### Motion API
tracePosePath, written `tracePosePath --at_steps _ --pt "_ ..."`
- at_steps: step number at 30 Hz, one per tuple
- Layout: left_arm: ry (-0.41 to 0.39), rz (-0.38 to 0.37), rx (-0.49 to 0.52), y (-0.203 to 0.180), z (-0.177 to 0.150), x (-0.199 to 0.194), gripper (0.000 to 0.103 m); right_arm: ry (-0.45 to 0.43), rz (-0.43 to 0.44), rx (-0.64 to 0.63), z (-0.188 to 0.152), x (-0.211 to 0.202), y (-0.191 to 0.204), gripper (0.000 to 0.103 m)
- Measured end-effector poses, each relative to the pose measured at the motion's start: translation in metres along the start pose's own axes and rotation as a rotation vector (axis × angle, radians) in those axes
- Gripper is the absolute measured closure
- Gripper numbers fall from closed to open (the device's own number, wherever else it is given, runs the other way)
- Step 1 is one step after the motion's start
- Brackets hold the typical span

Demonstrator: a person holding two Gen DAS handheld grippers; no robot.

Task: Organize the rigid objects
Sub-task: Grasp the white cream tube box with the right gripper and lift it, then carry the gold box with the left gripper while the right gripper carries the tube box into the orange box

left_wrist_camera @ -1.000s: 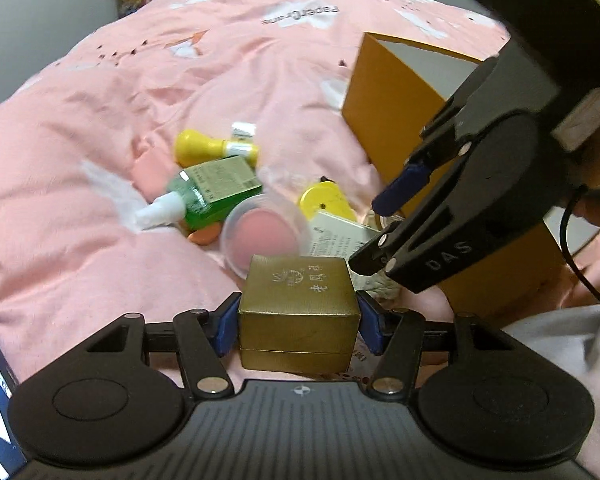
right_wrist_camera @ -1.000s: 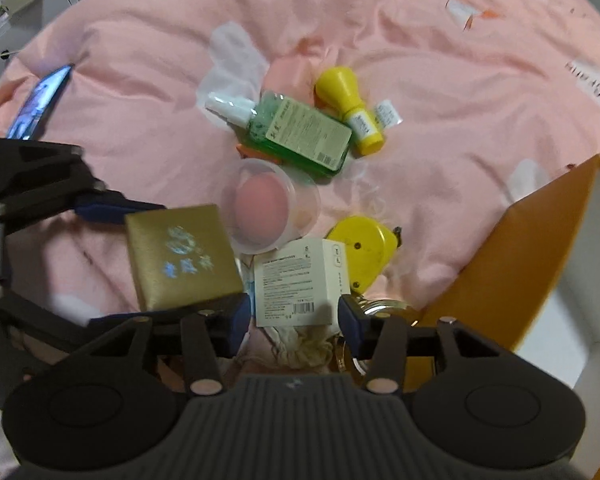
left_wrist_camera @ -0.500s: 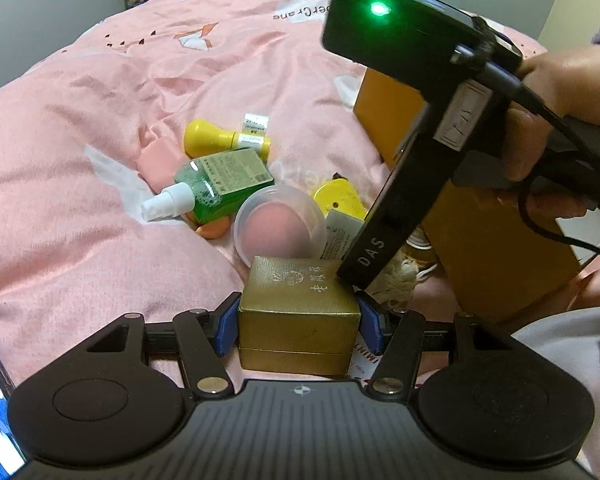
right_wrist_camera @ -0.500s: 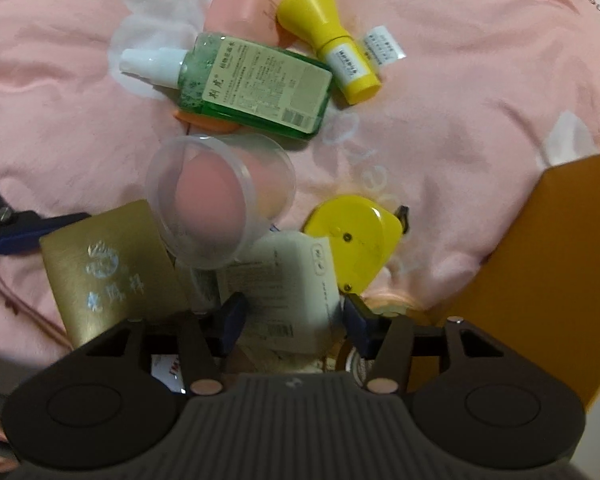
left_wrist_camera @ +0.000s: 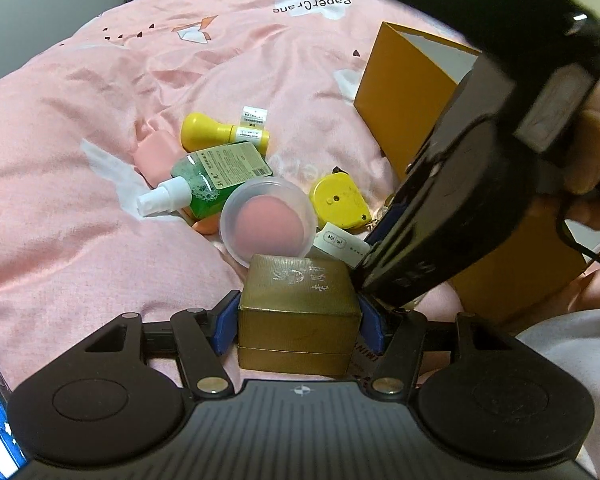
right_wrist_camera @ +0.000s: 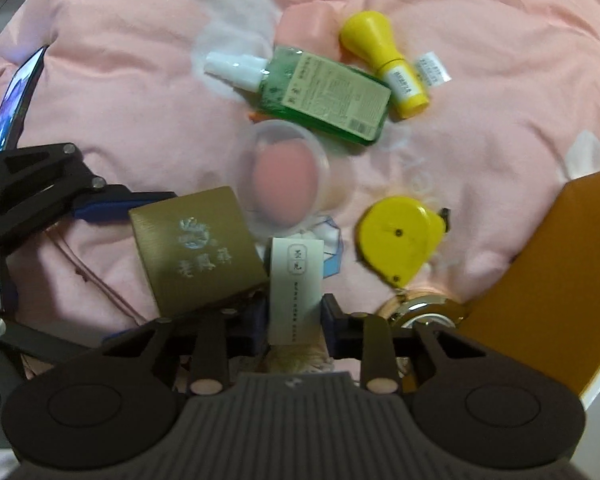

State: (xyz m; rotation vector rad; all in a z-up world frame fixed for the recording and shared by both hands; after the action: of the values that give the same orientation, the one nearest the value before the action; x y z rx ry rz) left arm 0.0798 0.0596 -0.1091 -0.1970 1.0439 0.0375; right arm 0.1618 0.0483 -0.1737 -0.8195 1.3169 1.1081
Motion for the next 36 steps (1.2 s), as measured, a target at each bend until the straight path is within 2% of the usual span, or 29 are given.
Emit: tracePosePath --at_steps 7,12,15,21,25,31,36 --pt "0.003 0.016 -0.001 0.002 0.000 0.006 0.035 -0.018 0.027 0.091 0.000 0.021 -0.004 0.075" --pt "-0.015 0.016 0.010 0.000 -0.001 0.003 0.035 -0.079 -0.026 0.087 -0.014 0.007 0.009 0.076" --pt "-0.029 0.009 0.003 -0.001 0.000 -0.001 0.036 -0.139 -0.042 0.130 -0.030 -0.006 0.018 0.076" --pt "-0.074 -0.014 -0.010 -0.009 0.003 -0.017 0.035 -0.287 -0.060 0.208 -0.054 -0.058 0.019 0.076" --pt "-0.138 -0.026 -0.001 -0.019 0.011 -0.035 0.035 -0.406 -0.076 0.252 -0.064 -0.100 0.020 0.076" --pt "-0.254 -0.066 0.055 -0.043 0.033 -0.063 0.035 -0.532 -0.112 0.308 -0.093 -0.155 0.006 0.076" --pt "-0.337 -0.130 0.133 -0.078 0.059 -0.082 0.035 -0.625 -0.129 0.427 -0.128 -0.197 -0.019 0.076"
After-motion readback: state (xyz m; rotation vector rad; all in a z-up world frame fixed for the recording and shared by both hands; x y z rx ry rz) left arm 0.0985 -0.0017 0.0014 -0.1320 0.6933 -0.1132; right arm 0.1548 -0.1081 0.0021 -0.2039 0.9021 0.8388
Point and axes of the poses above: each gripper's, at about its wrist camera, not at the fingertips, and x roughly the way its jaws point, y to its left, z to its top, the point moved 7 cm from there along x, roughly the way its jaws point, and after that the axes turned 6 degrees about -x, right-handed, at the moved point
